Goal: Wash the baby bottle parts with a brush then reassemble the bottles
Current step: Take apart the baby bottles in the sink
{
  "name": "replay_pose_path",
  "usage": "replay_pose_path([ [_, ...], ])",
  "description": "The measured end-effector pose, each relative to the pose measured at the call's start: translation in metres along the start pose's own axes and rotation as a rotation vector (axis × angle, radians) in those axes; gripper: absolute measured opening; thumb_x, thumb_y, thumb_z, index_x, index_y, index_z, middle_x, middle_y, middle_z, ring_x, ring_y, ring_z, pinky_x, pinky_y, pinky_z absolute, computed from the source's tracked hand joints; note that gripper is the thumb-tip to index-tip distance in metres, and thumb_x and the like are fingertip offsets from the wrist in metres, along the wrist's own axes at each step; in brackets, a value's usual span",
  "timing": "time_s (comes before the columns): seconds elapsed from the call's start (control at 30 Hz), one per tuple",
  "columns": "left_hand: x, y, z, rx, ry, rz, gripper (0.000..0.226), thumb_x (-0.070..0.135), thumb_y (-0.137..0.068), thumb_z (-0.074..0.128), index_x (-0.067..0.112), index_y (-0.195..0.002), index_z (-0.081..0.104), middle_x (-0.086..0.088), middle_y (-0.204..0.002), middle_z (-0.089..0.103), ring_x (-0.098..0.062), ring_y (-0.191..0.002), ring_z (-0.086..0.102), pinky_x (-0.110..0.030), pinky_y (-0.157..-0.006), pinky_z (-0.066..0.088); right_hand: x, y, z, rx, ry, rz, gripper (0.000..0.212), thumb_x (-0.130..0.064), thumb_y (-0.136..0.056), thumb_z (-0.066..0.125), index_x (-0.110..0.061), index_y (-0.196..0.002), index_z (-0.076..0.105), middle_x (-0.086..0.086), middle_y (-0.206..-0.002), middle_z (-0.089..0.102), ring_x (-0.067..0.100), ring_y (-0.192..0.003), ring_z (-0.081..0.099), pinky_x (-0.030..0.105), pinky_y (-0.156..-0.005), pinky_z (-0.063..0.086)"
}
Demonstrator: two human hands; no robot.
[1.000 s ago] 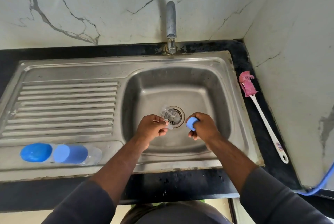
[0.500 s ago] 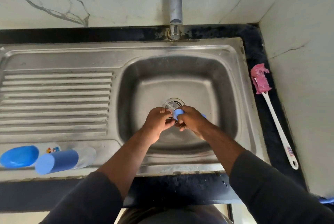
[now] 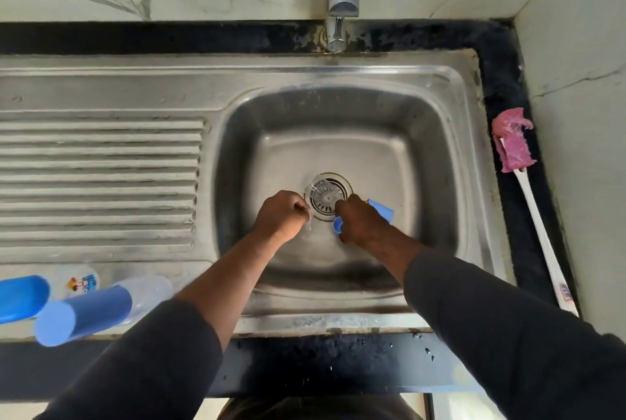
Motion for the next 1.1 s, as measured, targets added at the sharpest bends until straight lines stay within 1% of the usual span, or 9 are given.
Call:
replay_pose_path([
  [0.17, 0.008, -0.004, 0.001, 0.011, -0.072, 0.06, 0.01, 0.015, -0.086, 0.072, 0.015, -0.093, 0.079, -0.001, -0.098, 0.076, -0.017, -0.096, 0.066, -0.021, -0.074, 0.041, 0.002, -0.007, 0.004, -0.001, 0.079, -0.053, 0.045, -0.017, -0.08, 0.074, -0.01, -0.12, 0.054, 0.013, -0.123, 0.048, 0.033, -0.106, 0.059, 0.031, -0.072, 0.043],
  [0.27, 0.008, -0.009, 0.007, -0.007, -0.056, 0.067, 0.007, 0.019, -0.085, 0.077, 0.016, -0.09, 0.079, -0.002, -0.093, 0.076, -0.018, -0.091, 0.069, -0.021, -0.073, 0.043, 0.003, -0.008, -0.005, 0.083, 0.01, -0.052, 0.033, -0.013, -0.08, 0.068, -0.01, -0.113, 0.064, 0.013, -0.116, 0.059, 0.031, -0.105, 0.062, 0.033, -0.077, 0.049],
  [0.4, 0.019, -0.012, 0.01, 0.001, -0.017, 0.124, 0.008, 0.015, -0.084, 0.075, 0.013, -0.092, 0.078, -0.002, -0.092, 0.075, -0.019, -0.088, 0.069, -0.025, -0.078, 0.05, -0.001, -0.005, -0.024, 0.162, -0.389, -0.088, 0.02, -0.011, -0.083, 0.073, -0.021, -0.101, 0.074, -0.006, -0.091, 0.07, -0.004, -0.07, 0.062, 0.016, -0.069, 0.044],
  [0.53, 0.032, -0.013, 0.009, 0.067, 0.032, 0.157, 0.011, 0.012, -0.083, 0.075, 0.012, -0.093, 0.073, 0.0, -0.093, 0.074, -0.019, -0.088, 0.068, -0.026, -0.076, 0.05, 0.005, -0.002, -0.034, 0.153, -0.613, -0.046, 0.015, -0.008, -0.082, 0.077, -0.019, -0.089, 0.069, -0.003, -0.086, 0.068, 0.002, -0.052, 0.063, 0.026, -0.059, 0.055],
  [0.6, 0.034, -0.015, 0.008, 0.093, 0.049, 0.163, 0.018, 0.012, -0.084, 0.074, 0.014, -0.101, 0.07, 0.005, -0.093, 0.069, -0.016, -0.086, 0.065, -0.019, -0.07, 0.043, 0.009, -0.007, -0.037, 0.14, -0.67, -0.017, 0.015, -0.003, -0.083, 0.076, -0.016, -0.087, 0.069, 0.003, -0.087, 0.068, 0.014, -0.057, 0.065, 0.029, -0.056, 0.057],
  [0.67, 0.035, -0.018, 0.009, 0.087, 0.069, 0.15, 0.028, 0.012, -0.086, 0.071, 0.015, -0.114, 0.066, 0.006, -0.1, 0.066, -0.013, -0.088, 0.062, -0.014, -0.069, 0.041, 0.016, -0.017, -0.042, 0.192, -0.616, -0.012, 0.014, -0.004, -0.082, 0.077, -0.016, -0.088, 0.072, 0.001, -0.085, 0.068, 0.013, -0.062, 0.063, 0.028, -0.062, 0.055],
  [0.8, 0.024, -0.023, 0.007, 0.064, -0.002, 0.094, 0.034, 0.015, -0.091, 0.068, 0.014, -0.124, 0.061, -0.005, -0.119, 0.067, -0.022, -0.106, 0.063, -0.027, -0.086, 0.046, 0.033, -0.034, -0.056, 0.344, -0.278, 0.044, 0.01, -0.013, -0.083, 0.071, -0.021, -0.088, 0.074, 0.002, -0.093, 0.073, 0.024, -0.091, 0.067, 0.035, -0.08, 0.053],
  [0.9, 0.011, -0.022, 0.006, 0.016, -0.017, 0.043, 0.032, 0.02, -0.092, 0.068, 0.015, -0.123, 0.062, -0.004, -0.121, 0.066, -0.021, -0.109, 0.061, -0.027, -0.087, 0.044, 0.035, -0.04, -0.056, 0.318, -0.066, 0.106, 0.012, -0.02, -0.087, 0.065, -0.025, -0.095, 0.072, 0.003, -0.108, 0.07, 0.031, -0.103, 0.064, 0.038, -0.088, 0.051],
  [1.1, -0.003, -0.019, 0.004, 0.001, -0.028, 0.004, 0.033, 0.024, -0.096, 0.061, 0.016, -0.129, 0.062, -0.006, -0.132, 0.063, -0.023, -0.118, 0.059, -0.032, -0.097, 0.046, 0.03, -0.043, -0.051, 0.251, -0.064, 0.108, 0.028, -0.013, -0.086, 0.057, -0.026, -0.108, 0.069, 0.004, -0.119, 0.066, 0.032, -0.115, 0.058, 0.041, -0.096, 0.046],
])
Point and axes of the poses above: each hand's wrist, its own y-axis away from the middle knuckle, its own z-axis out of the palm, x = y × z, the point moved 6 cm from there along -y, towards the middle knuckle
